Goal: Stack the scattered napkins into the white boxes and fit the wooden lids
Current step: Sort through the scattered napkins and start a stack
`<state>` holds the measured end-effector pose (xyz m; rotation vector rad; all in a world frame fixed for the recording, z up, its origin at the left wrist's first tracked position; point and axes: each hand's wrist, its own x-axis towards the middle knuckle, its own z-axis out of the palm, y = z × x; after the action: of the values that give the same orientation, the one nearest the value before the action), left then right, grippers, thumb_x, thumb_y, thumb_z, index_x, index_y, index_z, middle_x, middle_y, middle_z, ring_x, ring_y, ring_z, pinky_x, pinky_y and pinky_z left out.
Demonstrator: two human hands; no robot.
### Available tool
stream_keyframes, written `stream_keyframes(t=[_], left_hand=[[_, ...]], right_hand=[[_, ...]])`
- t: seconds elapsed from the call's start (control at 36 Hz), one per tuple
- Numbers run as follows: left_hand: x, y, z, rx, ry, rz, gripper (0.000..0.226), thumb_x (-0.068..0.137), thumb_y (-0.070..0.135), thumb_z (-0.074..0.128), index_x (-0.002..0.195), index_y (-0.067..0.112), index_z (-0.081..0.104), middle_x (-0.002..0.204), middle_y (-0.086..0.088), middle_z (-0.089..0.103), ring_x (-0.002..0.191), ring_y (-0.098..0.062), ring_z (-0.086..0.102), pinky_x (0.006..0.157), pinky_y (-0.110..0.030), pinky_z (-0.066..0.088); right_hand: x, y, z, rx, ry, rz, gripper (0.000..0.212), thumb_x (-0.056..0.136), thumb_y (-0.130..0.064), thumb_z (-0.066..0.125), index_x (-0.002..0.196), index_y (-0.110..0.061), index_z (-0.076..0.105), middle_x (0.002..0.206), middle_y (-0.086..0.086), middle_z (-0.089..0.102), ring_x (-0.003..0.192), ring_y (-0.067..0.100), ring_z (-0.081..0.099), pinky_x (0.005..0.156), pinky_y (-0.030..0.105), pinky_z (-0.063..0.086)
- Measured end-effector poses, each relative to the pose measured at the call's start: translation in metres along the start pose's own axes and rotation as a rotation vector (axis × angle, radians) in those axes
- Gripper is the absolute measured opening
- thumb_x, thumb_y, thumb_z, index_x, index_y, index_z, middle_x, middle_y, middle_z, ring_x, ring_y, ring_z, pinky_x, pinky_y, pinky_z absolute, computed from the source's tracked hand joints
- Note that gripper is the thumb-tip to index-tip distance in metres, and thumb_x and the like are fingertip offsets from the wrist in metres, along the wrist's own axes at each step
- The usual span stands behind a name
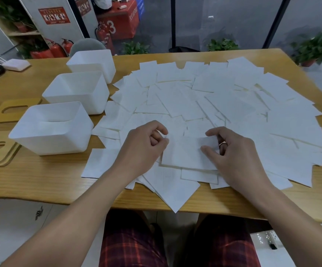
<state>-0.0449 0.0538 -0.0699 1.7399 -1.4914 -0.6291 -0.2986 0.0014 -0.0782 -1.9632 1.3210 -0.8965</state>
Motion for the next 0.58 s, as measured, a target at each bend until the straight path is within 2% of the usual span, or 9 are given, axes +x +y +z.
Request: stream_keyframes(t=[0.06,0.14,0.19,0.25,0.31,0.36,0.42,0.5,0.58], left_hand=[[0.000,0.000,0.002,0.025,0.005,0.011,0.010,0.101,0.023,0.075,0.105,0.031,0.072,0.078,0.012,0.072,0.070,-0.007,0.069,0.065,-0.012,0.049],[0.000,-0.002,0.002,0.090,0.031,0.036,0.007,0.101,0.025,0.076,0.105,0.030,0.072,0.078,0.012,0.070,0.073,-0.009,0.069,0.066,-0.013,0.051],[0.001,-0.006,0.002,0.159,0.068,0.055,0.007,0.101,0.030,0.076,0.107,0.029,0.072,0.082,0.012,0.069,0.077,-0.011,0.067,0.071,-0.019,0.054],[0.003,-0.012,0.001,0.319,0.124,0.086,0.016,0.102,0.038,0.072,0.114,0.027,0.070,0.095,0.014,0.065,0.085,-0.009,0.062,0.076,-0.025,0.053],[0.006,-0.017,-0.001,0.449,0.134,0.081,0.031,0.103,0.047,0.068,0.125,0.025,0.066,0.109,0.010,0.060,0.100,-0.012,0.055,0.084,-0.028,0.047],[0.008,-0.018,-0.001,0.495,0.112,0.037,0.045,0.102,0.056,0.064,0.135,0.024,0.062,0.117,0.006,0.058,0.110,-0.017,0.051,0.089,-0.031,0.045],[0.007,-0.016,-0.001,0.519,0.100,0.005,0.053,0.101,0.062,0.061,0.138,0.025,0.059,0.116,0.006,0.058,0.111,-0.018,0.051,0.089,-0.034,0.046],[0.005,-0.012,0.000,0.535,0.090,-0.013,0.054,0.101,0.064,0.060,0.139,0.026,0.057,0.101,0.011,0.058,0.104,-0.017,0.053,0.084,-0.036,0.049],[0.007,-0.009,0.000,0.419,0.061,-0.068,0.046,0.099,0.059,0.067,0.131,0.027,0.057,0.087,0.012,0.058,0.093,-0.015,0.056,0.072,-0.033,0.045]], right_hand=[[-0.001,0.000,0.000,-0.026,-0.002,-0.010,0.029,0.093,-0.023,0.085,0.119,-0.026,0.073,0.057,-0.011,0.050,0.061,0.008,0.056,0.062,0.011,0.041],[-0.001,0.002,0.000,-0.071,0.008,-0.035,0.030,0.092,-0.023,0.085,0.120,-0.024,0.073,0.067,-0.018,0.053,0.068,0.004,0.059,0.066,0.009,0.041],[-0.002,0.004,0.001,-0.147,0.026,-0.078,0.034,0.092,-0.026,0.084,0.124,-0.024,0.072,0.088,-0.022,0.057,0.074,0.002,0.059,0.071,0.009,0.041],[-0.003,0.008,0.003,-0.230,0.043,-0.131,0.038,0.093,-0.028,0.082,0.128,-0.023,0.070,0.113,-0.018,0.058,0.087,0.003,0.058,0.080,0.020,0.046],[-0.004,0.011,0.004,-0.250,0.058,-0.161,0.038,0.093,-0.027,0.082,0.129,-0.022,0.070,0.126,-0.013,0.056,0.106,0.011,0.057,0.087,0.027,0.048],[-0.005,0.012,0.006,-0.244,0.055,-0.176,0.036,0.094,-0.026,0.081,0.128,-0.022,0.071,0.127,-0.011,0.055,0.112,0.013,0.055,0.091,0.027,0.046],[-0.005,0.013,0.007,-0.232,0.038,-0.181,0.031,0.095,-0.024,0.080,0.125,-0.021,0.073,0.123,-0.011,0.057,0.111,0.013,0.056,0.091,0.026,0.047],[-0.004,0.015,0.009,-0.232,0.011,-0.199,0.023,0.096,-0.022,0.078,0.119,-0.020,0.074,0.115,-0.012,0.059,0.100,0.008,0.056,0.086,0.012,0.041],[-0.005,0.017,0.012,-0.238,-0.010,-0.216,0.016,0.098,-0.021,0.077,0.114,-0.020,0.074,0.112,-0.013,0.059,0.088,0.002,0.052,0.078,0.009,0.038]])
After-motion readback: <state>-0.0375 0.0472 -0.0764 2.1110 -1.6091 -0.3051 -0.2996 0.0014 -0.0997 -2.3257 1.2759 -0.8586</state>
